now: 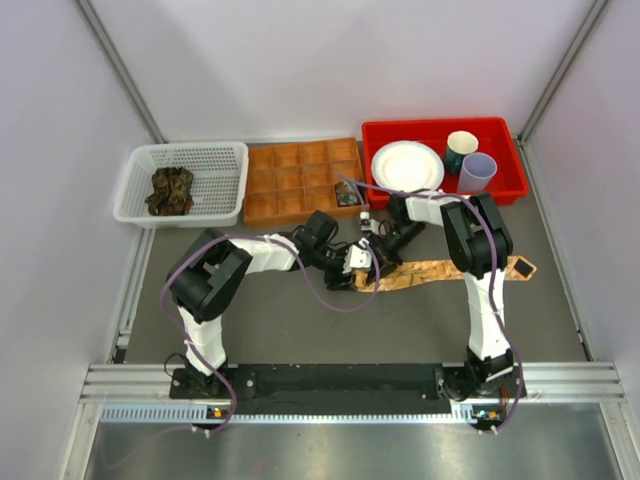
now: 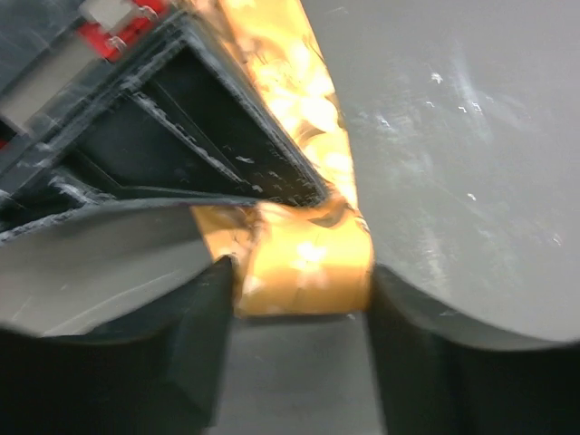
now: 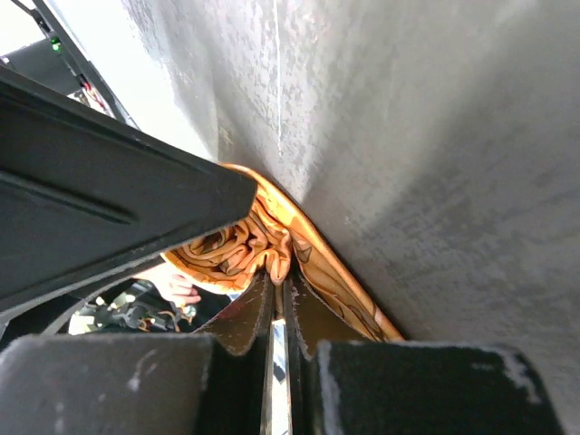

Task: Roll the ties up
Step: Roll the tie at the center of the board.

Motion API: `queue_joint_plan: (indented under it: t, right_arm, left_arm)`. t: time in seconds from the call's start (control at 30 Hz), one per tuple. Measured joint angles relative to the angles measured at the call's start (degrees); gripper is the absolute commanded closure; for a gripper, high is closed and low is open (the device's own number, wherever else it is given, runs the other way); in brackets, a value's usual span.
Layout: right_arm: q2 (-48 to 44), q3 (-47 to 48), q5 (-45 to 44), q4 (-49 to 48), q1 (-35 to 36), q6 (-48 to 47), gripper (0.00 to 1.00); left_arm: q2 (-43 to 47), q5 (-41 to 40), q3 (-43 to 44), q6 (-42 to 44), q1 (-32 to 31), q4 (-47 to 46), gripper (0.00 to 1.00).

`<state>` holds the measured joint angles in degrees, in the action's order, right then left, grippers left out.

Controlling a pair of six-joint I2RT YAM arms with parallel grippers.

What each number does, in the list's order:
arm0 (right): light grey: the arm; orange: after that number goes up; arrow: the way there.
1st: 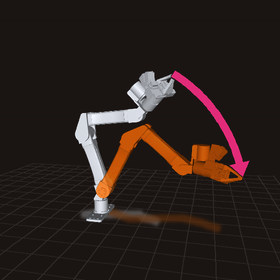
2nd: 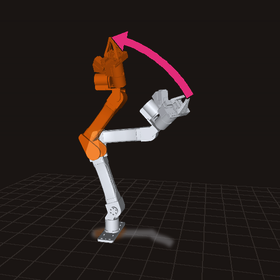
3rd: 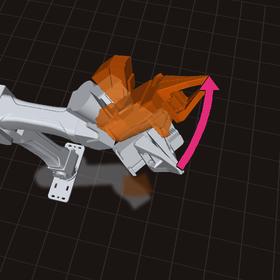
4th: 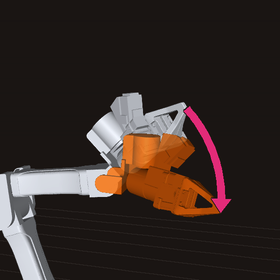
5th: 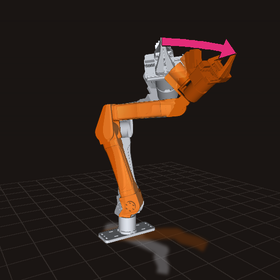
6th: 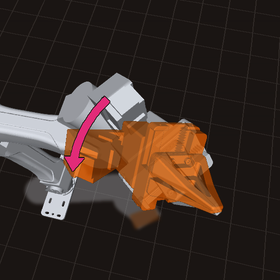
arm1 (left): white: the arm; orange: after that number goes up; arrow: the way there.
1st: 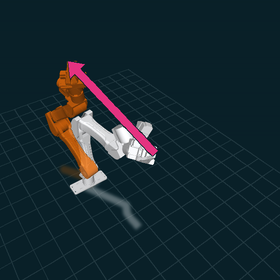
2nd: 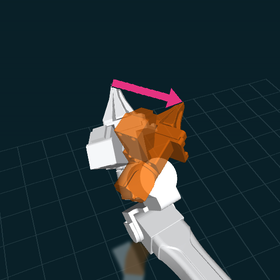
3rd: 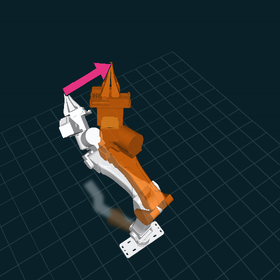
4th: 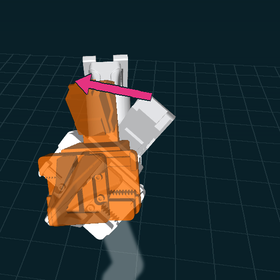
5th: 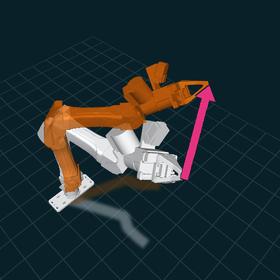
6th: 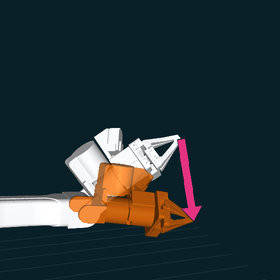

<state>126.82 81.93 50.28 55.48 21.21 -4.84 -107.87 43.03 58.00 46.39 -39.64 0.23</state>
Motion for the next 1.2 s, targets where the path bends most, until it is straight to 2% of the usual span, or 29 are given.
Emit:
queue_joint_plan:
  t: [0.17, 0.23, 0.6, 0.67, 0.73, 0.83, 0.9, 0.97, 1.07, 1.2]
  right_arm:
    - [0.00, 0.00, -0.02, -0.04, 0.00, 0.11, 1.00]
    - [0.00, 0.00, -0.02, -0.04, 0.00, 0.13, 1.00]
    - [0.00, 0.00, -0.02, -0.04, 0.00, 0.13, 1.00]
    - [0.00, 0.00, -0.02, -0.04, 0.00, 0.13, 1.00]
    - [0.00, 0.04, -0.04, 0.02, 0.00, 0.11, 1.00]
    - [0.00, 0.37, -0.39, 0.31, 0.00, 0.11, 1.00]
    - [-0.02, 0.39, -0.39, 0.44, -0.26, 0.11, 0.99]
    - [-0.02, 0.72, -0.63, 1.01, -0.52, 0.04, 0.90]
    - [-0.13, 1.70, -1.42, 2.47, -0.87, -0.59, 0.84]
    - [-1.92, 2.73, -3.72, 3.45, -2.19, -2.23, 0.82]
  left_arm:
    - [0.00, 0.83, 1.97, 3.48, 0.07, 5.44, 0.27]
    - [0.00, 0.83, 2.64, 4.15, 0.07, 6.49, 0.26]
    - [-0.46, -0.39, 4.26, 4.31, -1.97, 7.54, 0.34]
    - [-0.76, -0.63, 4.87, 4.09, -2.47, 7.52, 0.44]
    - [-1.01, -0.92, 5.40, 3.67, -2.78, 7.78, 0.60]
    - [-2.03, -1.11, 6.69, 3.39, -2.80, 8.98, 0.72]
    - [-2.38, -1.11, 7.39, 3.56, -2.75, 10.01, 0.76]
    - [-2.40, -1.38, 7.63, 3.93, -2.78, 10.67, 0.80]
    - [-2.45, -1.77, 7.96, 4.48, -2.80, 11.06, 0.86]
    - [-2.67, -1.95, 8.28, 4.57, -2.80, 11.43, 0.90]
